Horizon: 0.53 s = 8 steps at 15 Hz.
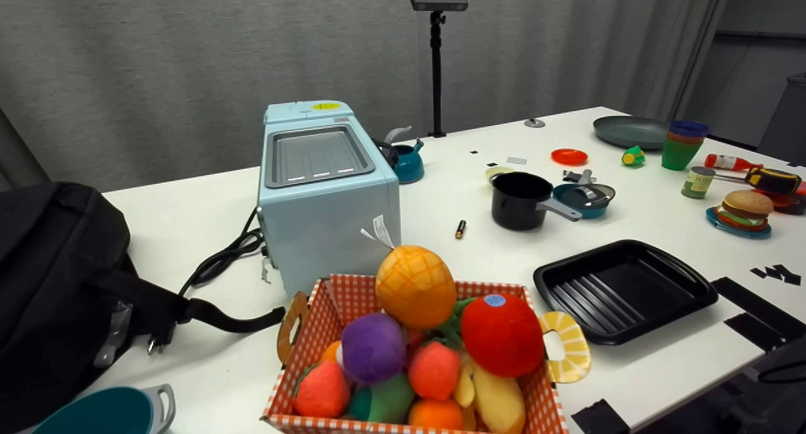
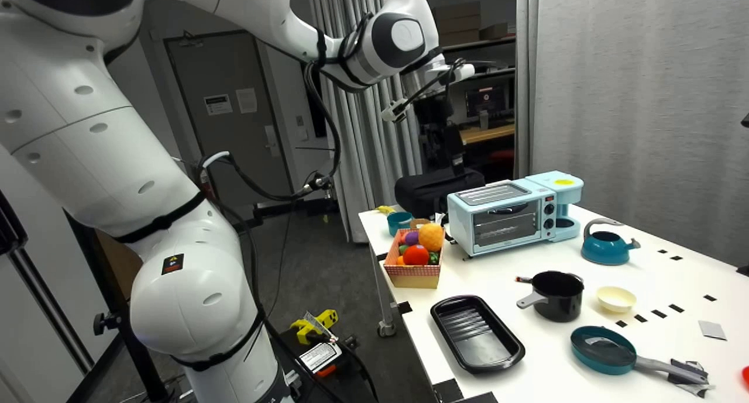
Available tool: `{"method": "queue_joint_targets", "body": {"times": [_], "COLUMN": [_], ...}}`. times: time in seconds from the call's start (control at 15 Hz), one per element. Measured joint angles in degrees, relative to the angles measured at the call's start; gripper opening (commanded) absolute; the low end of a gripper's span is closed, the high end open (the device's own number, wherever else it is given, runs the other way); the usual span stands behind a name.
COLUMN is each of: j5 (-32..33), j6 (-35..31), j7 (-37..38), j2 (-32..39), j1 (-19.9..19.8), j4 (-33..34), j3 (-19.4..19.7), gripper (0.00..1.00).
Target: Pick up the lid and close the pot
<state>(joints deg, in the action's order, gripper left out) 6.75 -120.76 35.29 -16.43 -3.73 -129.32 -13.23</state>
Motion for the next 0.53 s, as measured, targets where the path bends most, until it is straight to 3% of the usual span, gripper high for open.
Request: {"method": "queue_joint_targets", "body": {"times": [0.33,0.53], "j5": [6.14,13.35], "j6": [-5.89,-11.91], "j7": [3.59,8.51], "j2": [7.24,13.64], "j1": [-0.70,-1.05], "j4": [-0.06,-0.06], "j3": [4.29,6.96], "gripper": [1.00,1.00]}}
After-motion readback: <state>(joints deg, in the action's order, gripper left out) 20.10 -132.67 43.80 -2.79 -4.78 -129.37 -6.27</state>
